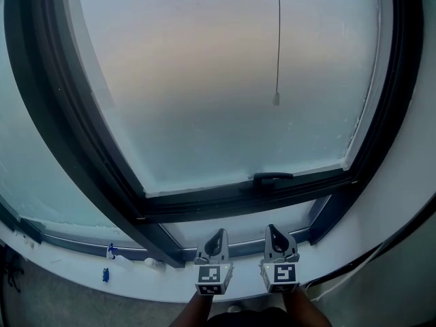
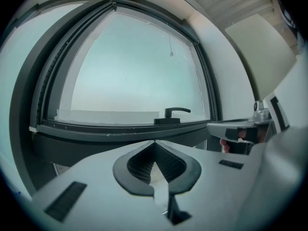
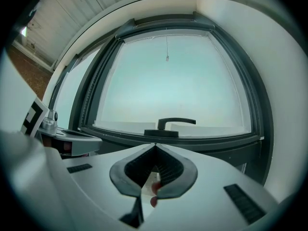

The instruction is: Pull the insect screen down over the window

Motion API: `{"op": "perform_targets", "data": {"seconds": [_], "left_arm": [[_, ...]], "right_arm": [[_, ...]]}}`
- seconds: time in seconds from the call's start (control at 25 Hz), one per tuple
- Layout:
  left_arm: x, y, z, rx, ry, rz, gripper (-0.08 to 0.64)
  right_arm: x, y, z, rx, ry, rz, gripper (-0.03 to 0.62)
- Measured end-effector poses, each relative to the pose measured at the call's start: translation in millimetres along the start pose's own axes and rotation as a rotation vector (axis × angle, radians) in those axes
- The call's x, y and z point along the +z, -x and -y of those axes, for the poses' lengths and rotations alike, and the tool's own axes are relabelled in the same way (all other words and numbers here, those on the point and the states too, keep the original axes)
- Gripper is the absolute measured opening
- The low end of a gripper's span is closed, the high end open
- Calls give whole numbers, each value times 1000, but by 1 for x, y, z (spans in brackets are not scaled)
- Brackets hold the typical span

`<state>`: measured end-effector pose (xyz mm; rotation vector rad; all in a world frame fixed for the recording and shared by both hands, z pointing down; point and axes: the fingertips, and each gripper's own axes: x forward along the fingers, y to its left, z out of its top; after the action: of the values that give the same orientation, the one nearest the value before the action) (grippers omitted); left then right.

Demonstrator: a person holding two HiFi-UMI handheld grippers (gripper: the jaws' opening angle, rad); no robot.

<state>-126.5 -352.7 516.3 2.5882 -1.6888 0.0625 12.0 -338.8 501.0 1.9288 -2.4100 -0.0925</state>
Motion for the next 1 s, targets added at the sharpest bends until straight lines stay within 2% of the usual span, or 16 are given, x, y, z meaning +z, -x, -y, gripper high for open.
{"op": "perform_targets", "data": {"seconds": [0.24,0.56,1.0], "left_arm": [[12,-11,-11,29,13,16,-6],[26,-21,1,39,-9,39,-6],[76,-46,22,32,-81,152,-6]], "right_arm": [[14,-10,15,-5,-2,18,3],[37,-22,25,27,16,53,3],[79,-34,44,44,11,180,3]]}}
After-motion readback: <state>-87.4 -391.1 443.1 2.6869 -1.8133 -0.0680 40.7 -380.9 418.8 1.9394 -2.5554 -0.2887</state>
